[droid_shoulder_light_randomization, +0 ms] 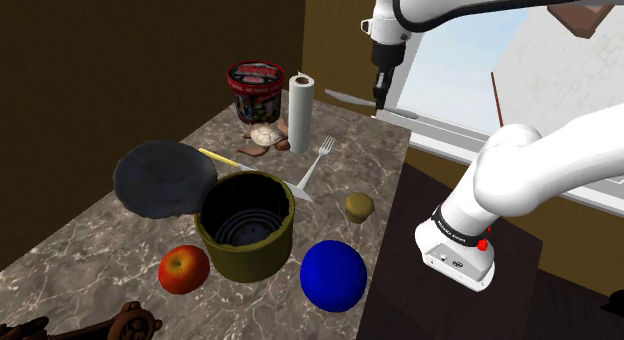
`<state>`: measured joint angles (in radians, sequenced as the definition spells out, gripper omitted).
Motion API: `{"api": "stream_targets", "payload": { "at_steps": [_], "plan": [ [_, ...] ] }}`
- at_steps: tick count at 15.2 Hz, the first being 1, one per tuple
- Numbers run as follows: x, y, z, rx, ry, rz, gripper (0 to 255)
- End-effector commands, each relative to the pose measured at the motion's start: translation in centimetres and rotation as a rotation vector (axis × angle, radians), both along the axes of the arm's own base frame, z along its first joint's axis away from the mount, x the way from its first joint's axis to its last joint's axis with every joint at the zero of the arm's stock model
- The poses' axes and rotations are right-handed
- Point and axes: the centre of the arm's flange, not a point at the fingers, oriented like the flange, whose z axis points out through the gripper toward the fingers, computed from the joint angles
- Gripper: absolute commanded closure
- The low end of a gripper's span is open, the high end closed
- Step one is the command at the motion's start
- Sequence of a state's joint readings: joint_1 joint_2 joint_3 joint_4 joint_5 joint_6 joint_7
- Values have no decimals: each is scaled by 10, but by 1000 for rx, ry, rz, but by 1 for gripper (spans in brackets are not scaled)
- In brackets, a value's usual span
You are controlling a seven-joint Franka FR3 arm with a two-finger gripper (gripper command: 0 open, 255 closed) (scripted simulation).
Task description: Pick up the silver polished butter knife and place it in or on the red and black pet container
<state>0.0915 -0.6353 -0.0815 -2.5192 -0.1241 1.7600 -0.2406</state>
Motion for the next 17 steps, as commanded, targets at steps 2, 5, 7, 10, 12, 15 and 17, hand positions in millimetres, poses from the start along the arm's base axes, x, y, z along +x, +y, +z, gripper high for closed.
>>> {"api": "stream_targets", "payload": {
  "at_steps": [2, 5, 7, 10, 12, 15, 17],
  "plan": [
    [0, 0, 16, 0, 0, 0, 255],
    [0, 0, 32, 0, 0, 0, 255],
    [0, 0, 43, 0, 0, 0, 255],
    [0, 0, 59, 0, 0, 0, 255],
    [0, 0, 69, 0, 0, 0, 255],
    [0, 0, 85, 0, 0, 0, 255],
    [0, 0, 96, 0, 0, 0, 255]
  ]
}}
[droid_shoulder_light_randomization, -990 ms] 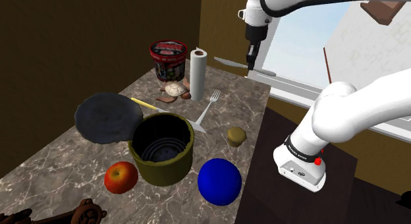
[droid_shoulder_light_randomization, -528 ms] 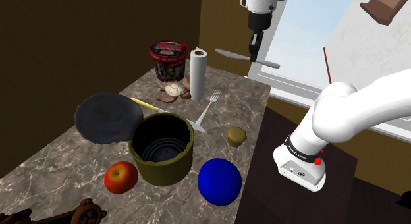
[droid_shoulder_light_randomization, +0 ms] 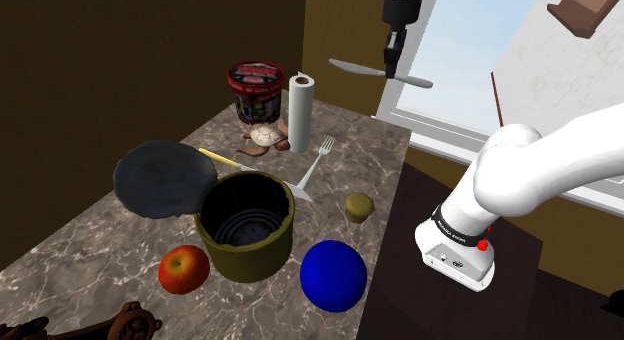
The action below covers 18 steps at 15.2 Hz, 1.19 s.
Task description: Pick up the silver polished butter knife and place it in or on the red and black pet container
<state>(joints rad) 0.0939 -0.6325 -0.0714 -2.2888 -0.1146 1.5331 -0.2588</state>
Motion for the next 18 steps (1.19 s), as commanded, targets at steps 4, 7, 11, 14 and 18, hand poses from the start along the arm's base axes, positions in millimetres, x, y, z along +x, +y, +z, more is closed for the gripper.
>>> {"api": "stream_targets", "payload": {
  "at_steps": [4, 7, 11, 14, 18],
  "plan": [
    [24, 12, 17, 0, 0, 0, 255],
    [60, 28, 19, 0, 0, 0, 255],
    [109, 50, 21, 0, 0, 0, 255],
    [145, 66, 23, 0, 0, 0, 255],
    [193, 88, 26, 0, 0, 0, 255]
  ]
}}
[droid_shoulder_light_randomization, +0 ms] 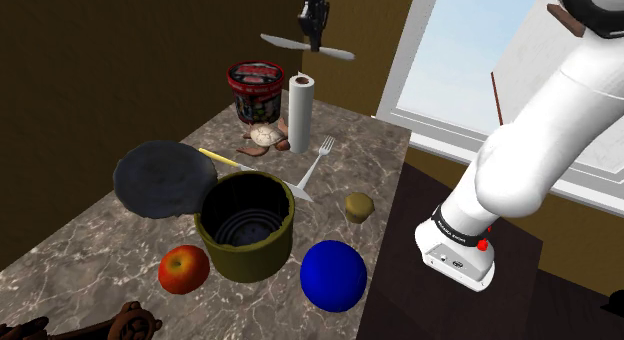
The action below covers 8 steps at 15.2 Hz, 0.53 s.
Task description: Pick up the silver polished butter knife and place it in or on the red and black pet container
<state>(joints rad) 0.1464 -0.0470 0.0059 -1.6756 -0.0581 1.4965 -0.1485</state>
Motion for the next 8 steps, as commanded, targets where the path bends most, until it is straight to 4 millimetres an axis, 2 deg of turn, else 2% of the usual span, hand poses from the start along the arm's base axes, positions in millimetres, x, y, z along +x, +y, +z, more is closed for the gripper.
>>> {"api": "stream_targets", "payload": {
  "at_steps": [1, 8],
  "plan": [
    [25, 10, 0, 0, 0, 0, 255],
    [110, 47, 4, 0, 0, 0, 255]
  ]
}}
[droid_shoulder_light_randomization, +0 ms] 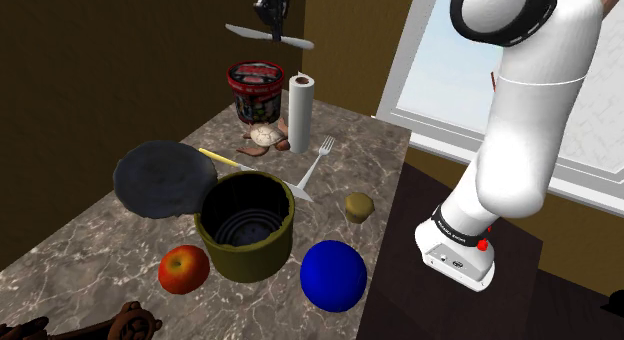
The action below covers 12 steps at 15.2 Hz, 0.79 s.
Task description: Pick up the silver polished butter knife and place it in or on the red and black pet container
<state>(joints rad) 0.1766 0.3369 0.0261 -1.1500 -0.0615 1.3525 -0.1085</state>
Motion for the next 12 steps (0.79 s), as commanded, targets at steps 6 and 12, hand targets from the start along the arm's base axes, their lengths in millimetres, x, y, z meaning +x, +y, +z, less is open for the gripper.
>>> {"api": "stream_targets", "payload": {
  "at_steps": [6, 12],
  "plan": [
    [45, 19, -15, 0, 0, -1, 255],
    [45, 19, -47, 0, 0, -1, 255]
  ]
}}
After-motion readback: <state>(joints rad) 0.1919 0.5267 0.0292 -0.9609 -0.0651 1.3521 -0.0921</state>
